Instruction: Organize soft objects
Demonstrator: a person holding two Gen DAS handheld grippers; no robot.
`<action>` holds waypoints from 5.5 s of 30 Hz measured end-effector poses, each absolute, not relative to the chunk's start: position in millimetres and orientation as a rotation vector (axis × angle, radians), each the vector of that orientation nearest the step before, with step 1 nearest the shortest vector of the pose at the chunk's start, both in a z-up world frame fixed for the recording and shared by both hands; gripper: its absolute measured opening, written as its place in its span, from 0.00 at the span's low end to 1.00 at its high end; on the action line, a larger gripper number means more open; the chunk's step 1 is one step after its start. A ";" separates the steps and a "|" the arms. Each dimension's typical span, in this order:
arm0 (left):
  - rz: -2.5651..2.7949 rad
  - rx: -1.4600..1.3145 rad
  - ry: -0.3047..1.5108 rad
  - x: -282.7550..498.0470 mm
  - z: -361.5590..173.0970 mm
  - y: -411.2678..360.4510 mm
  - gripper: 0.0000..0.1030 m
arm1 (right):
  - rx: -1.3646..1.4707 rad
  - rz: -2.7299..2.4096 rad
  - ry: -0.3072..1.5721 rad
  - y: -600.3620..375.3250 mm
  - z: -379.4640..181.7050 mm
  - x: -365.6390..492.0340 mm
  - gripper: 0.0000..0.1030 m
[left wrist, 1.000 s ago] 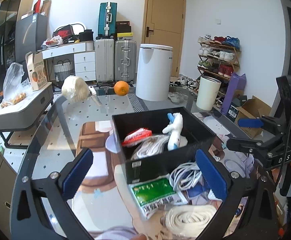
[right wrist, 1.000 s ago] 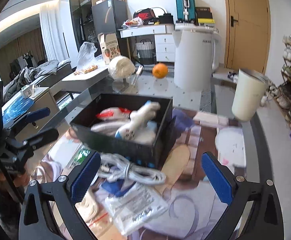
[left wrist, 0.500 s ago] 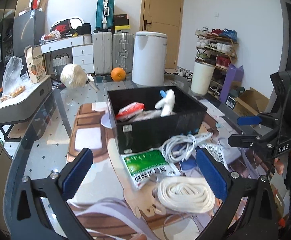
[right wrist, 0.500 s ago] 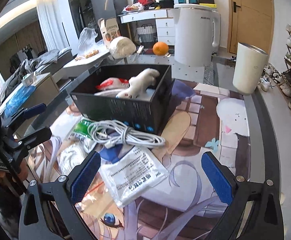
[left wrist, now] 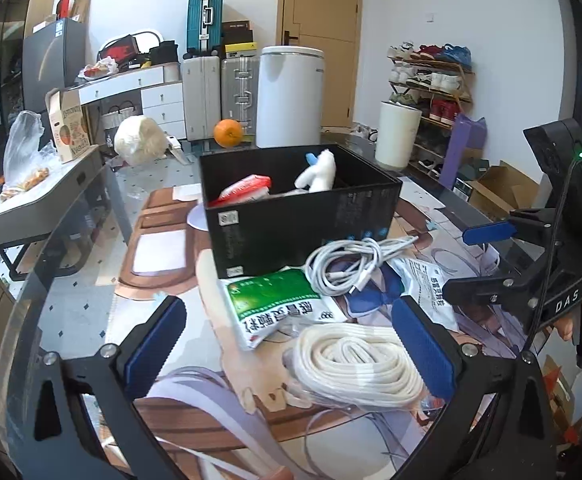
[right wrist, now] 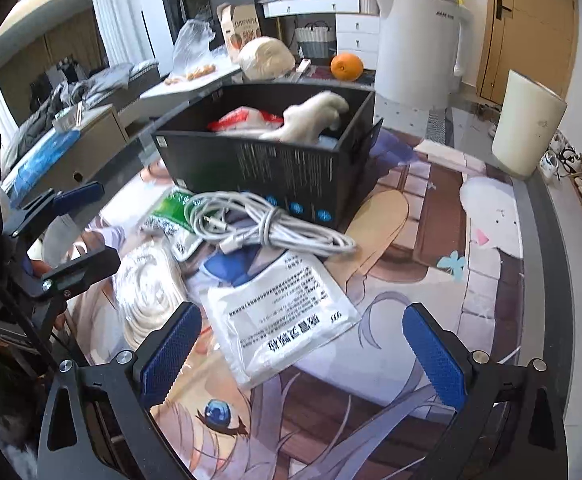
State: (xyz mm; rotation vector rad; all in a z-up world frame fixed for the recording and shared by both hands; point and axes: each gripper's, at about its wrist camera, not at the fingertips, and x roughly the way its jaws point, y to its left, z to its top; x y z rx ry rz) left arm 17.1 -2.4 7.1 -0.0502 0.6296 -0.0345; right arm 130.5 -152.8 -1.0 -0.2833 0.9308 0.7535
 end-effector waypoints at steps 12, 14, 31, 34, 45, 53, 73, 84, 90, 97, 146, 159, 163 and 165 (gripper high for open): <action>-0.042 -0.072 0.645 17.7 -0.3 2.6 1.00 | -0.433 0.765 0.975 -144.5 -22.9 119.9 0.99; -0.043 -0.069 0.644 18.2 0.3 1.0 1.00 | -0.462 0.750 0.987 -144.9 -28.3 119.4 0.99; -0.025 -0.015 0.639 17.1 4.0 -5.8 1.00 | -0.345 0.613 1.040 -206.8 -25.0 150.7 0.99; -0.027 -0.020 0.638 17.5 6.2 -5.5 1.00 | -0.319 0.664 1.010 -202.5 -15.1 144.6 0.99; -0.033 -0.017 0.637 17.5 5.7 -7.7 1.00 | -0.201 0.586 0.986 -141.7 -24.3 151.3 0.99; -0.024 -0.020 0.641 17.9 4.0 -5.0 1.00 | -0.214 0.542 0.987 -146.5 -28.9 157.2 0.99; -0.020 -0.043 0.654 19.9 -1.3 1.9 1.00 | -0.291 0.602 0.926 -155.0 -23.9 144.8 0.49; -0.056 -0.033 0.672 19.5 -3.3 -4.5 1.00 | -0.315 0.642 0.915 -162.9 -14.9 140.1 0.33; -0.093 -0.034 0.694 19.4 -5.6 -8.7 1.00 | -0.294 0.644 0.870 -175.6 3.4 135.5 0.33; -0.139 0.014 0.748 22.4 -11.9 -28.0 1.00 | -0.279 0.648 0.845 -182.4 15.2 132.1 0.33; -0.213 0.027 0.757 18.1 -11.0 -40.6 0.66 | -0.268 0.663 0.817 -181.5 26.7 127.1 0.33; -0.152 -0.069 0.643 15.3 21.5 -7.9 0.66 | -0.231 0.678 0.750 -178.7 41.0 121.1 0.33; -0.121 -0.073 0.606 21.6 34.4 1.0 0.66 | -0.223 0.690 0.727 -170.2 46.3 118.1 0.33; -0.111 -0.080 0.590 25.3 40.6 5.0 0.66 | -0.222 0.699 0.718 -165.0 48.6 118.8 0.33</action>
